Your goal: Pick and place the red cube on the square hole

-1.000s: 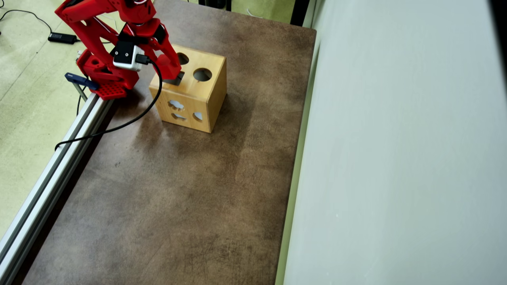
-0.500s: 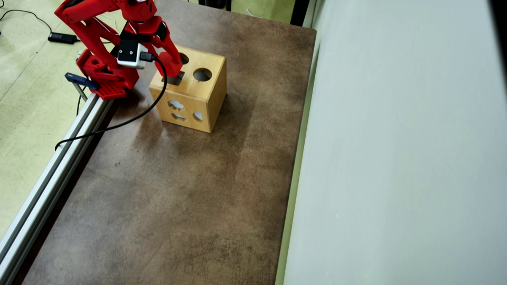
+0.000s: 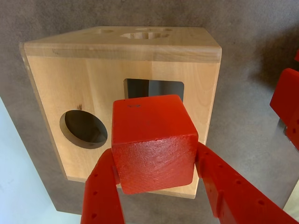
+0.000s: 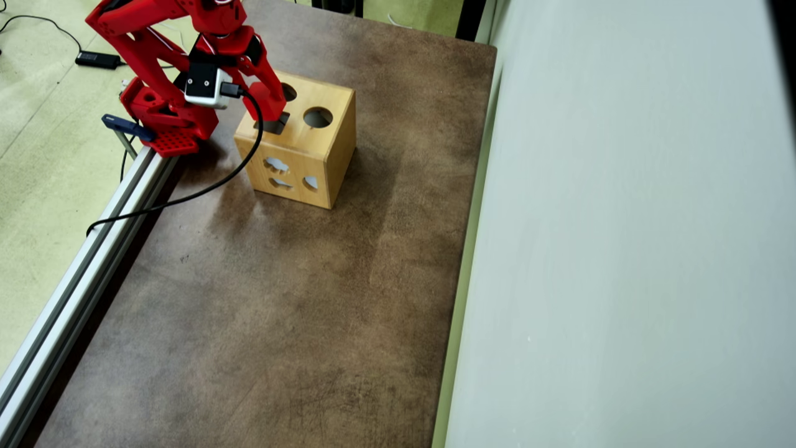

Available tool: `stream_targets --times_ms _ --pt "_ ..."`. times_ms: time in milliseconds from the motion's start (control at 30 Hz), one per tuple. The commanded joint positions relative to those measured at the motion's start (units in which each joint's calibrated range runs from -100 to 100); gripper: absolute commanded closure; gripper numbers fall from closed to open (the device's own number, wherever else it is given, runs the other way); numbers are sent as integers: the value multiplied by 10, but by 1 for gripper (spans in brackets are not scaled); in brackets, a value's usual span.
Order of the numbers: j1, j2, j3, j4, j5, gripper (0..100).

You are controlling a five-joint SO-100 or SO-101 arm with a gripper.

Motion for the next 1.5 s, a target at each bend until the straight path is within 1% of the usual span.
stream_targets --times_ms 0,533,700,1467 --pt "5 -5 -2 1 -1 98" --pt "7 8 -2 -1 -2 98" --pt "39 13 -2 0 -2 98" --pt "28 15 16 -2 2 98"
